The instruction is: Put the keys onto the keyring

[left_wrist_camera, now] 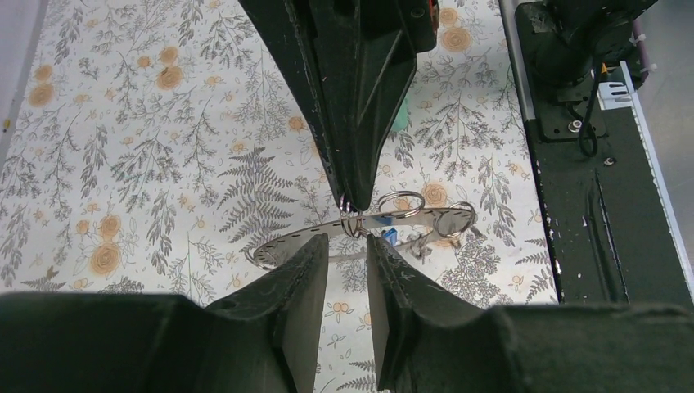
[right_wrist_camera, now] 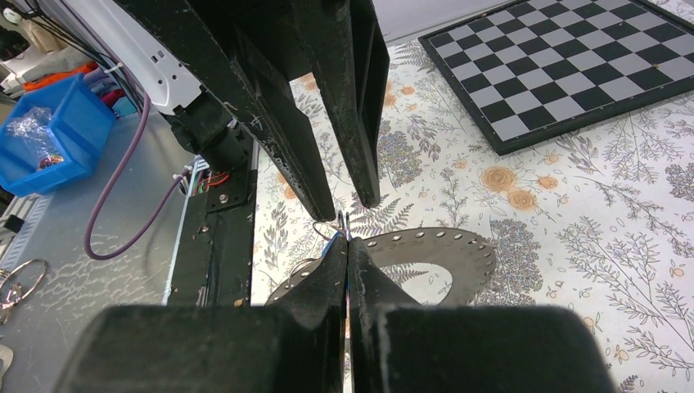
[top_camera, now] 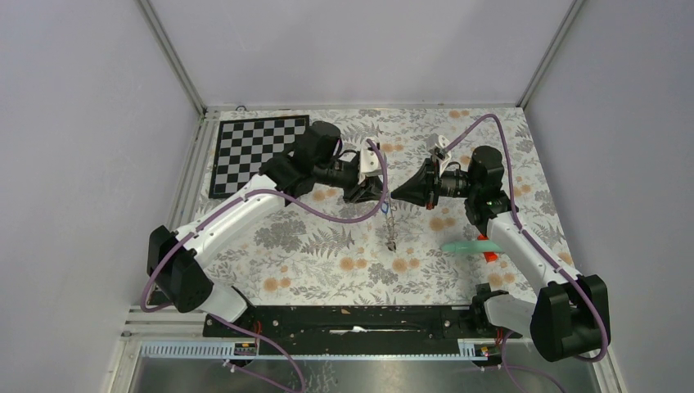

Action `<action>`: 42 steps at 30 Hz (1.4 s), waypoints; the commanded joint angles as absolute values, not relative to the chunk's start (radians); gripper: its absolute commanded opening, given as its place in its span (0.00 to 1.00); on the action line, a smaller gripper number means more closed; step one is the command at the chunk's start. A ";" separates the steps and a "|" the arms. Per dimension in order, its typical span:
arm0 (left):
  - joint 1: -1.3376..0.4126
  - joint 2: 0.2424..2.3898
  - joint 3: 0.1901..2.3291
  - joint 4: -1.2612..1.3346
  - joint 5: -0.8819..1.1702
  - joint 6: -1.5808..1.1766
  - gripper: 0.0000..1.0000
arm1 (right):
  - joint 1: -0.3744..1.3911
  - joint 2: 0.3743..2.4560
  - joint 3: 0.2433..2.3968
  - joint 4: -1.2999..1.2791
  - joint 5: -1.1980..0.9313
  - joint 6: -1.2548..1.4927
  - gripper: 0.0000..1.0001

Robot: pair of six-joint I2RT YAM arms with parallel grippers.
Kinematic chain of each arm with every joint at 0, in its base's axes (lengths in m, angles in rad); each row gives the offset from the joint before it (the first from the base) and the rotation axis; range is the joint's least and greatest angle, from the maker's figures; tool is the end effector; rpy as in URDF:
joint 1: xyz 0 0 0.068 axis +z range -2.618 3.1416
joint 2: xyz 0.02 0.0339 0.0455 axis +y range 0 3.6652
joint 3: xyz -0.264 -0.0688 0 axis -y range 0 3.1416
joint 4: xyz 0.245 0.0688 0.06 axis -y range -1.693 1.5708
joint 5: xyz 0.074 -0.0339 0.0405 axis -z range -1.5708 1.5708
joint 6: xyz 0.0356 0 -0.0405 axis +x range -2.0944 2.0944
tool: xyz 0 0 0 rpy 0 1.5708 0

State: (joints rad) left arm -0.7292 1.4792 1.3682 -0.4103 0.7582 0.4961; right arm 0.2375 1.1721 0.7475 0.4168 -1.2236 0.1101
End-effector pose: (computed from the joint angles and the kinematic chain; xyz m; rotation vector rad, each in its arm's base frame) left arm 0.2317 -0.2398 0.3592 1.5355 1.3783 -0.9309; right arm 0.2366 0.0917 0.3099 -1.0670 1.3417 1.2136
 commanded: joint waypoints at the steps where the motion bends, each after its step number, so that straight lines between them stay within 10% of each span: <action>1: -0.726 1.472 1.379 -0.380 0.801 0.484 0.31 | 0.236 1.147 0.752 0.477 -1.239 0.117 0.00; 42: -0.726 1.553 1.414 -0.316 0.866 0.350 0.06 | 0.236 1.144 0.739 0.485 -1.215 0.123 0.00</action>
State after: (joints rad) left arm -0.7231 1.5391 1.3685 -0.3794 0.8200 0.3714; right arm 0.2344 1.1717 0.7311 0.4274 -1.2129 0.1207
